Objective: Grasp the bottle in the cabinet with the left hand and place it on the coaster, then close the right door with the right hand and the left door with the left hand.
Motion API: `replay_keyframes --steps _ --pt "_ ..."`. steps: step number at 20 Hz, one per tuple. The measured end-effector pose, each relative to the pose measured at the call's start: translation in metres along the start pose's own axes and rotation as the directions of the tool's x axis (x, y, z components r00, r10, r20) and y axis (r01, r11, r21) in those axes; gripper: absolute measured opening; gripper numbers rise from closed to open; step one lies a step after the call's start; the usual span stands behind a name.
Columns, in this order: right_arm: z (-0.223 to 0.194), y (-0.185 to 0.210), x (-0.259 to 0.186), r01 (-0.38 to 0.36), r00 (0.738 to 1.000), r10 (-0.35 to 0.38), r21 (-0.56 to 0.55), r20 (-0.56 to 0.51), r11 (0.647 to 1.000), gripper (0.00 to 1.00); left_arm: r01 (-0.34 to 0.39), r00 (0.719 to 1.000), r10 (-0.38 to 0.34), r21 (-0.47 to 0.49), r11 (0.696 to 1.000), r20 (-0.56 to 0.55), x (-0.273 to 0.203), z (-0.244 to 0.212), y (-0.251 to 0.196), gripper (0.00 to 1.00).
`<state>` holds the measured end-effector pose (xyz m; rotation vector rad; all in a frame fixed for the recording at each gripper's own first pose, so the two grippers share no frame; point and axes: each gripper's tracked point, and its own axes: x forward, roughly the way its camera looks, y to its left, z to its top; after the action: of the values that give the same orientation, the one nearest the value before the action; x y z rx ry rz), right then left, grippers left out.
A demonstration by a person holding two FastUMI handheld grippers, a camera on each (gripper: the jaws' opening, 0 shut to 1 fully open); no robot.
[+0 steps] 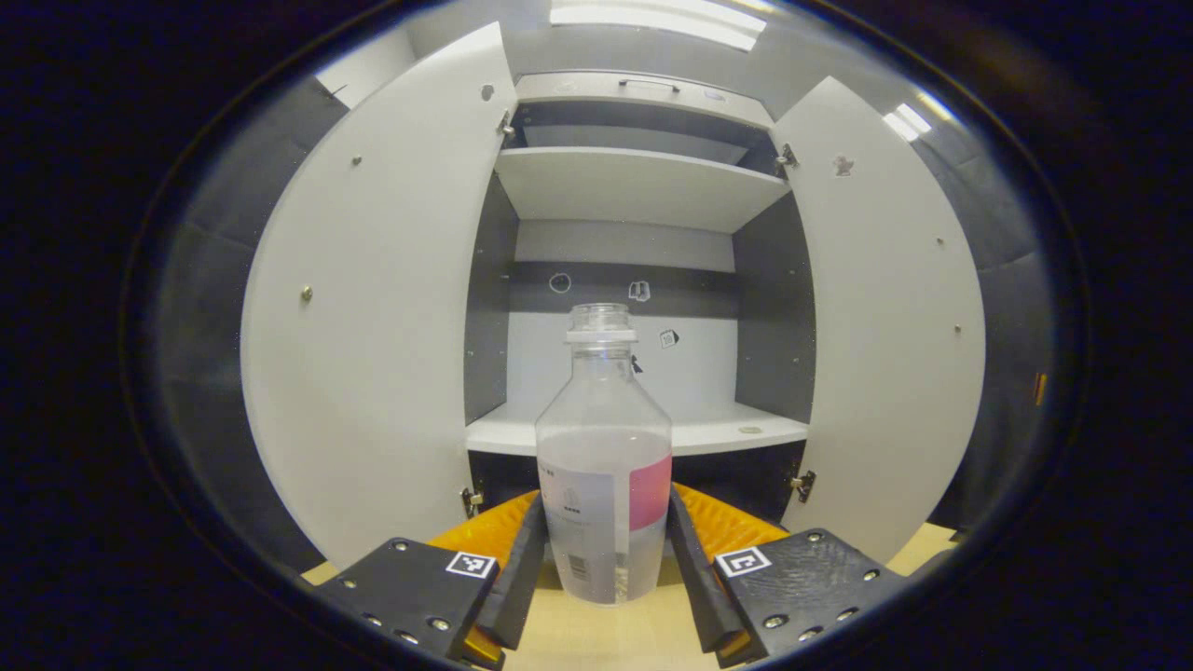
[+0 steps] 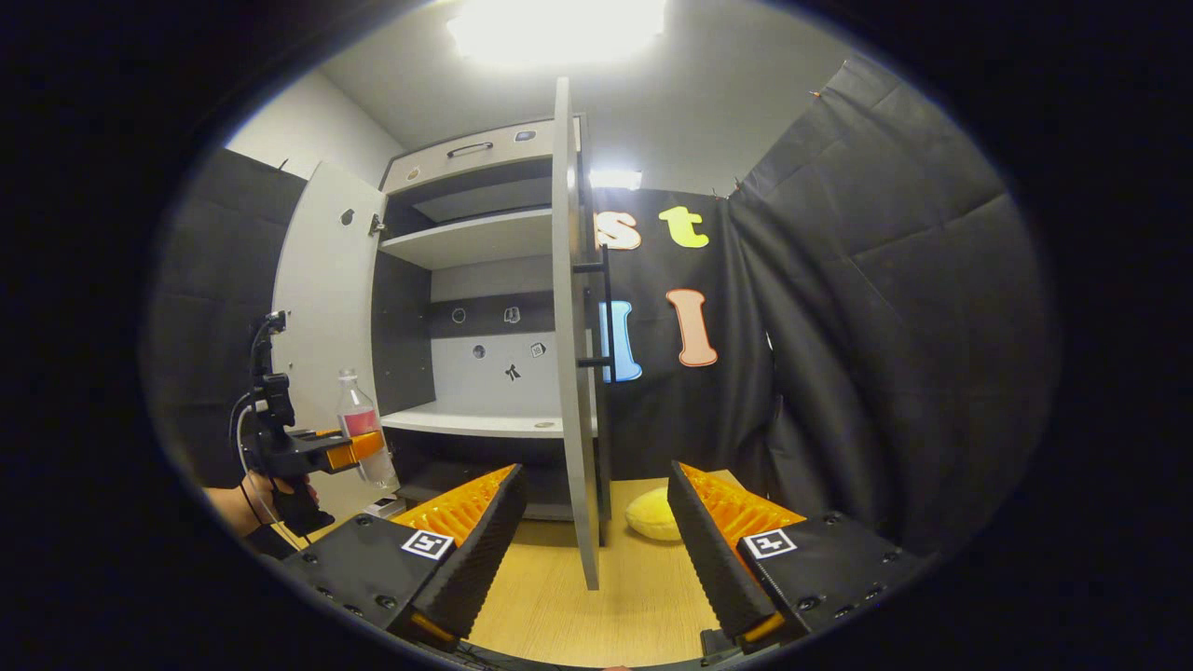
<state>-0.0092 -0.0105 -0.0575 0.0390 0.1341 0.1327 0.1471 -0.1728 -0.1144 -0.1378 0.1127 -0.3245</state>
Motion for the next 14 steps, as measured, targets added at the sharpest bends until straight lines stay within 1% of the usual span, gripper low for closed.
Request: replay_keyframes --steps 3,6,9,10,11,14 --pt "0.001 0.007 -0.002 -0.019 1.0 0.019 -0.02 0.001 1.0 0.95 0.01 1.0 -0.01 0.001 1.0 -0.006 -0.017 -0.019 -0.001 0.7" --pt "0.003 0.015 -0.005 -0.038 0.999 0.039 -0.042 0.008 0.998 0.97 0.029 1.0 -0.029 -0.013 0.999 -0.009 -0.033 -0.04 -0.005 0.7" --pt "0.008 0.021 -0.006 -0.047 0.999 0.048 -0.069 0.02 0.997 0.97 0.034 0.999 -0.035 -0.041 0.999 -0.032 -0.049 -0.07 -0.006 0.7" --pt "0.007 0.023 -0.006 -0.049 0.999 0.051 -0.075 0.018 0.996 0.95 0.032 0.999 -0.033 -0.042 0.999 -0.038 -0.053 -0.08 -0.006 0.7" --pt "0.005 0.024 -0.005 -0.052 0.998 0.053 -0.08 0.015 0.995 0.97 0.035 0.998 -0.037 -0.043 0.998 -0.042 -0.057 -0.089 -0.006 0.7" --pt "-0.002 0.028 -0.003 -0.055 0.998 0.056 -0.077 0.005 0.996 0.96 0.056 0.995 -0.059 -0.042 0.998 -0.077 -0.066 -0.121 -0.014 0.7"
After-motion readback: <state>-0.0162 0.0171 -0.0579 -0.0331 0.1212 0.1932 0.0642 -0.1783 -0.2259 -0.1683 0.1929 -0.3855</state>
